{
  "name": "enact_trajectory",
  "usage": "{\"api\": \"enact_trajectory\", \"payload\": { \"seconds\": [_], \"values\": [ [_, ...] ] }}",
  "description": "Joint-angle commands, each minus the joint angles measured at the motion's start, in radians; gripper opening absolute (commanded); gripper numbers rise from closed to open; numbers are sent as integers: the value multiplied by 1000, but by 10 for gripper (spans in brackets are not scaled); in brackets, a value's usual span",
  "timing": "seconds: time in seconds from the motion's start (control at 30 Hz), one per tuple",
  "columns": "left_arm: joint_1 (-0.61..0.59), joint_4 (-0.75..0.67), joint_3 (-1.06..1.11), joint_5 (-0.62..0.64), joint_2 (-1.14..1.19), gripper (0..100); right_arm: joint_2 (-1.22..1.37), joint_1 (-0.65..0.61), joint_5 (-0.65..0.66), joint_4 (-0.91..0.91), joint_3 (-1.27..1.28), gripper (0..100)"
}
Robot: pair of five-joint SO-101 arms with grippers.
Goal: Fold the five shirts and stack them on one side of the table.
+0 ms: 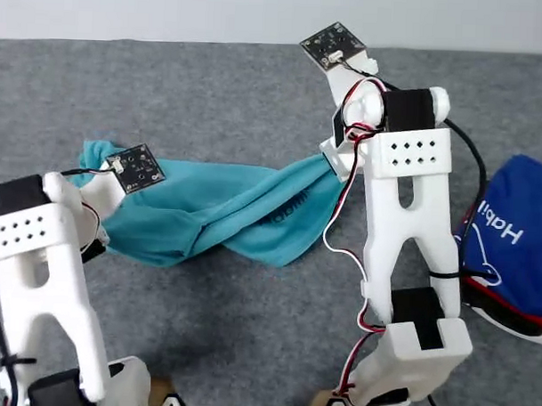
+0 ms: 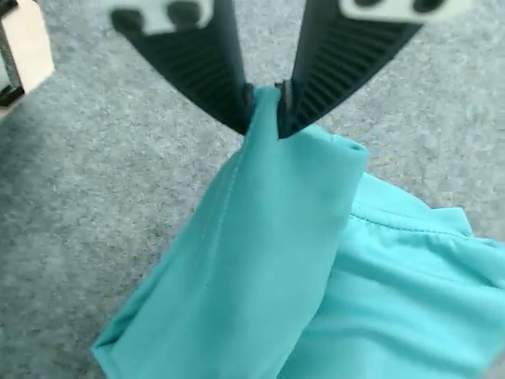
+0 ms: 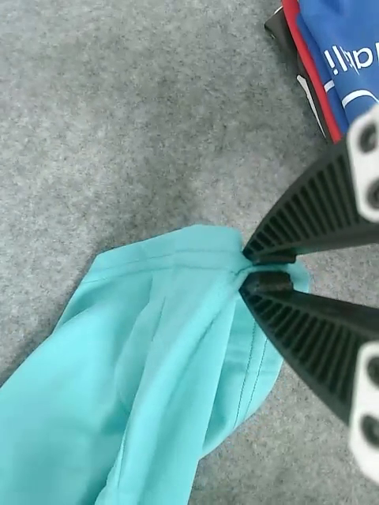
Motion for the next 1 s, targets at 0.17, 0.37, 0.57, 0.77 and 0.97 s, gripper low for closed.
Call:
{"api": "enact_trajectory", "payload": {
  "seconds": [0.17, 0.37, 0.57, 0.77, 0.97],
  "values": [
    [0, 18, -64, 2, 0, 5, -64, 13, 9, 39, -51, 9],
    [2, 17, -374, 272, 0, 5, -137, 13, 9, 38, -110, 9],
    [5, 9, -704, 512, 8, 5, -229, 16, 9, 35, -253, 9],
    [6, -9, -946, 609, 9, 5, -269, 18, 11, 33, -479, 9],
    [-2, -130, -1130, 671, 0, 5, -272, 113, 28, 31, -694, 9]
  ]
}}
